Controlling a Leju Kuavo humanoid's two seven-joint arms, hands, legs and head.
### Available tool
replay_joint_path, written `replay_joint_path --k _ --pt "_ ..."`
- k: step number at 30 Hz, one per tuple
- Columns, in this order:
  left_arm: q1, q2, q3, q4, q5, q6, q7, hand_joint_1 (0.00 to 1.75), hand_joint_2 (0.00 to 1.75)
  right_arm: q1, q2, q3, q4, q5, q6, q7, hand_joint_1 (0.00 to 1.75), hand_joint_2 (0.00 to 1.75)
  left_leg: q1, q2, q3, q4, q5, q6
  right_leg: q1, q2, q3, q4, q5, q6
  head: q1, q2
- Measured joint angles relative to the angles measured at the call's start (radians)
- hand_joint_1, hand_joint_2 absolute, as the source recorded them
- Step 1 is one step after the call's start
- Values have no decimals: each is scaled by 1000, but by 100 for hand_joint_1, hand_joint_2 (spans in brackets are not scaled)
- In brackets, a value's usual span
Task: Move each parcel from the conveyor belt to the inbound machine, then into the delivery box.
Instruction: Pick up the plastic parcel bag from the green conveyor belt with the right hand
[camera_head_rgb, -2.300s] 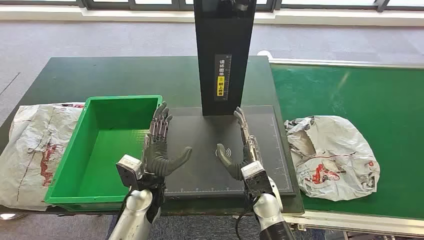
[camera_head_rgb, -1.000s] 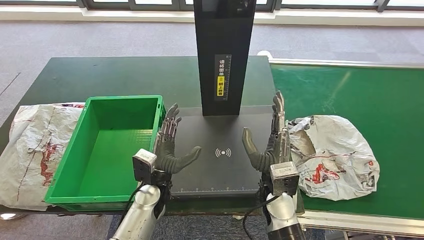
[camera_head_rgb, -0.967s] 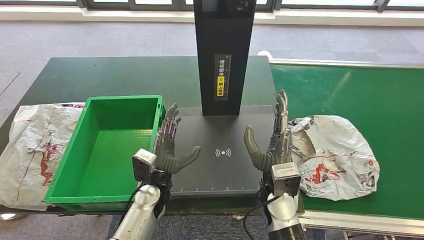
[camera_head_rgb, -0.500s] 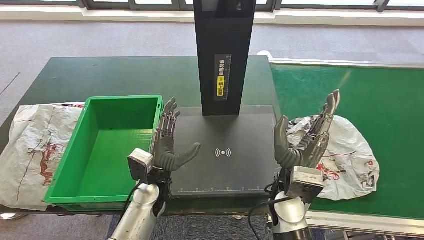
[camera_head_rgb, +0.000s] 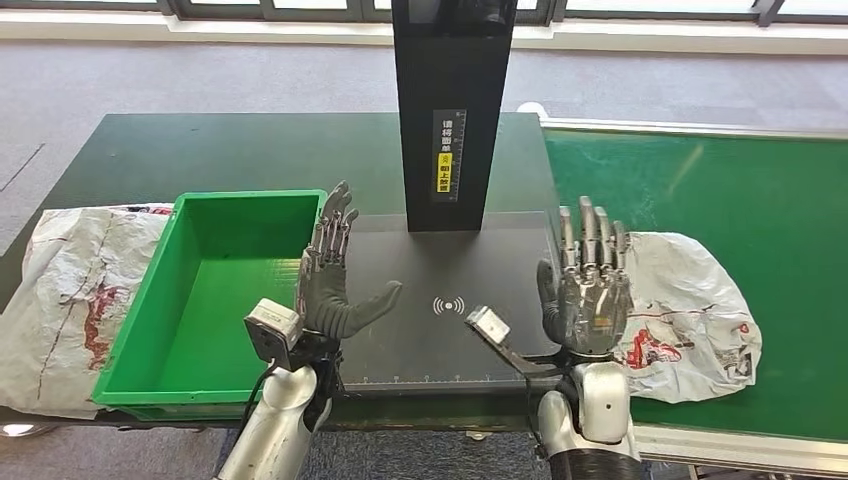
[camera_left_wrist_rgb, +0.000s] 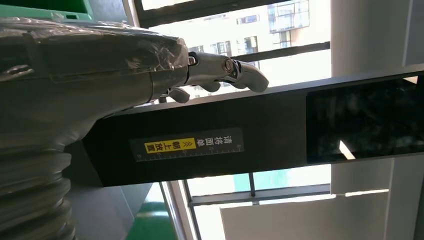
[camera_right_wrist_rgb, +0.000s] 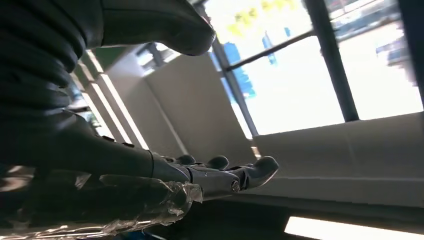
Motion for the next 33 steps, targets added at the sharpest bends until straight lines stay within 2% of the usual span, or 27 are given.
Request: replay_joint_path --k 3,7,8,10,13,15,19,23,25,28,33 --pt "3 1 1 -1 1 -2 0 0 175 -24 -37 -29 28 34 -2 195 0 175 -1 -2 0 0 0 1 0 -2 0 0 0 0 0 0" --pt "16 4 2 -6 4 -2 0 0 175 -68 -159 15 117 35 -4 546 0 175 -2 -3 -1 0 1 1 -1 -4 1 0 0 1 0 0" --pt "22 5 4 -9 4 -1 0 0 175 -80 -191 31 144 35 -4 609 0 175 -2 -4 -1 0 1 2 -1 -4 1 -1 0 2 0 0" --pt "36 9 8 -15 5 1 0 0 175 -98 -240 45 192 35 -4 648 0 175 -2 -4 -1 0 1 2 -2 -5 1 -1 0 2 0 0" --pt "56 12 15 -25 7 1 0 0 175 -115 -283 41 253 35 -4 617 0 175 -2 -4 0 0 1 2 -1 -5 1 -1 0 2 0 0" --pt "65 13 23 -29 7 1 0 0 175 -121 -292 11 282 29 -4 544 0 175 -2 -4 0 0 1 2 -1 -5 1 -1 0 2 0 0" --pt "77 14 45 -43 3 2 0 0 175 -137 -278 -149 346 -25 -4 317 0 175 -1 -5 -1 0 1 2 0 -6 1 -1 0 2 0 0" --pt "94 14 64 -58 -2 2 0 0 175 -177 -263 -350 462 -195 -4 83 0 175 -1 -5 -1 0 1 2 -1 -7 1 -1 0 2 0 0" --pt "97 14 72 -61 -4 4 0 0 175 -206 -262 -441 547 -278 0 -2 0 175 -2 -5 -1 0 1 2 -1 -6 2 -1 0 2 0 0" --pt "102 14 83 -64 -5 7 0 0 175 -241 -265 -546 660 -356 16 -66 0 175 -2 -4 -1 0 1 2 -1 -6 2 -1 0 2 0 0" --pt "107 14 100 -69 -6 10 0 0 175 -271 -266 -635 758 -384 16 -71 0 175 -2 -4 -1 0 1 2 -1 -6 2 -1 0 2 0 0"
